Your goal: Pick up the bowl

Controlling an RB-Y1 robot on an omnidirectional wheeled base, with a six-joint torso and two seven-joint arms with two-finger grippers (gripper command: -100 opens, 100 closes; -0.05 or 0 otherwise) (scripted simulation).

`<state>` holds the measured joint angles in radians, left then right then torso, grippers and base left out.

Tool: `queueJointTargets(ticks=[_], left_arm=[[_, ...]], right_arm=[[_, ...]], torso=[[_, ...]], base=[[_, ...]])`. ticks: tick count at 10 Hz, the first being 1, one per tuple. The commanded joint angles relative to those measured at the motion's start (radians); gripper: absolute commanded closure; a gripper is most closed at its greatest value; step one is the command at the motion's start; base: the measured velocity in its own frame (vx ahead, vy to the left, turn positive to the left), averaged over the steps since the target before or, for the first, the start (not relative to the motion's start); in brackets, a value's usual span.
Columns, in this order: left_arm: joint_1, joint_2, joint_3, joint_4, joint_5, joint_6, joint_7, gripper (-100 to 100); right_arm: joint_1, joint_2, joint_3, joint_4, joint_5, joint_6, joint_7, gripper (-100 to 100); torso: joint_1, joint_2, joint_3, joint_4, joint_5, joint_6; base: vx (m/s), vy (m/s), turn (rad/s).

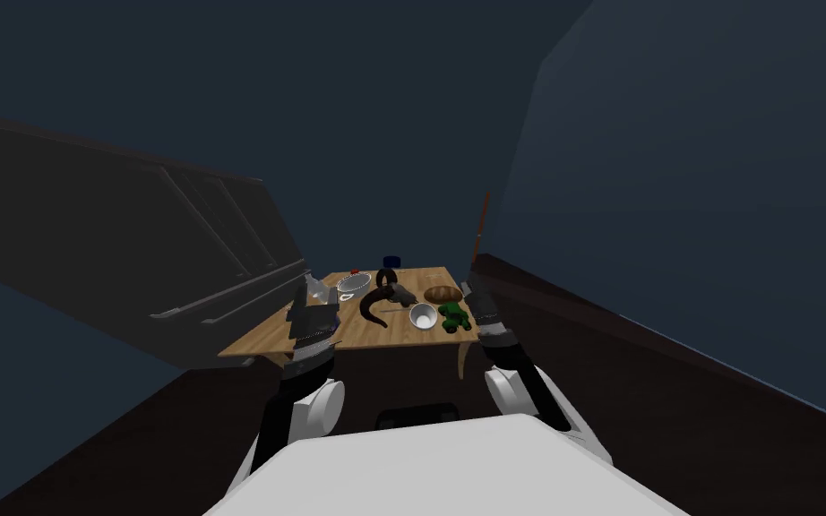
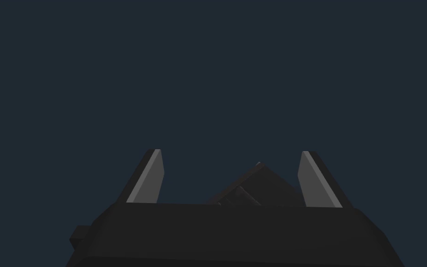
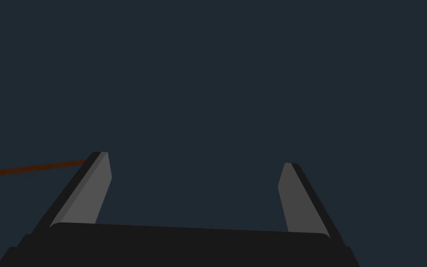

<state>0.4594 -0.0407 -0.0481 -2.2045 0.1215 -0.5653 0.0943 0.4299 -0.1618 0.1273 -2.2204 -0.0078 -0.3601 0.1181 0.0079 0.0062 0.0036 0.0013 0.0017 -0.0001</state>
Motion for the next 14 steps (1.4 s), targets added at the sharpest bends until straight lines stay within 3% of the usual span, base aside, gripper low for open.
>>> queueJointTargets(ticks=[1,3,4,6,7,8,11,12,13,14], left_arm=[[0.000,0.000,0.000,0.000,0.000,0.000,0.000,0],[0.000,0.000,0.000,0.000,0.000,0.000,0.000,0],[0.000,0.000,0.000,0.000,0.000,0.000,0.000,0],[0.000,0.000,0.000,0.000,0.000,0.000,0.000,0],[0.000,0.000,0.000,0.000,0.000,0.000,0.000,0],[0.000,0.000,0.000,0.000,0.000,0.000,0.000,0],[0.000,0.000,0.000,0.000,0.000,0.000,0.000,0],[0.000,0.000,0.000,0.000,0.000,0.000,0.000,0],[0.000,0.000,0.000,0.000,0.000,0.000,0.000,0],[0.000,0.000,0.000,0.000,0.000,0.000,0.000,0]], right_arm=[[0.007,-0.012,0.031,-0.001,0.010,-0.004,-0.001,-100],[0.002,-0.074,0.097,0.001,0.029,0.012,-0.014,-100],[0.002,-0.077,0.101,0.001,0.029,0.012,-0.014,-100],[-0.002,-0.144,0.170,0.011,0.049,0.033,-0.028,-100],[-0.002,-0.153,0.179,0.011,0.049,0.033,-0.028,-100],[-0.003,-0.191,0.220,0.018,0.059,0.047,-0.035,-100],[-0.006,-0.278,0.299,0.040,0.077,0.079,-0.047,-100],[-0.006,-0.288,0.306,0.040,0.077,0.079,-0.047,-100],[-0.007,-0.329,0.345,0.054,0.085,0.098,-0.052,-100],[-0.007,-0.338,0.350,0.054,0.085,0.098,-0.052,-100]], torso=[[0.000,0.000,0.000,0.000,0.000,0.000],[-0.003,-0.002,-0.001,0.000,-0.001,0.000],[-0.002,0.000,0.000,0.000,0.000,0.000],[-0.002,-0.002,-0.001,0.000,0.000,0.000],[0.000,-0.001,0.000,0.000,0.000,0.000],[-0.002,-0.001,0.000,0.000,0.000,0.000],[-0.002,-0.001,0.000,0.000,0.000,0.000],[-0.001,-0.002,-0.001,0.000,0.000,0.000],[-0.002,-0.003,-0.001,0.000,0.000,0.000],[-0.002,-0.002,-0.001,0.000,0.000,0.000]], base=[[-0.064,0.077,0.005],[-0.077,0.074,0.054],[-0.060,0.087,0.021],[-0.070,0.105,0.078],[-0.073,0.094,0.025],[-0.071,0.104,0.065],[-0.076,0.111,0.096],[-0.039,0.088,0.047],[-0.059,0.097,0.132],[-0.045,0.072,0.049]])
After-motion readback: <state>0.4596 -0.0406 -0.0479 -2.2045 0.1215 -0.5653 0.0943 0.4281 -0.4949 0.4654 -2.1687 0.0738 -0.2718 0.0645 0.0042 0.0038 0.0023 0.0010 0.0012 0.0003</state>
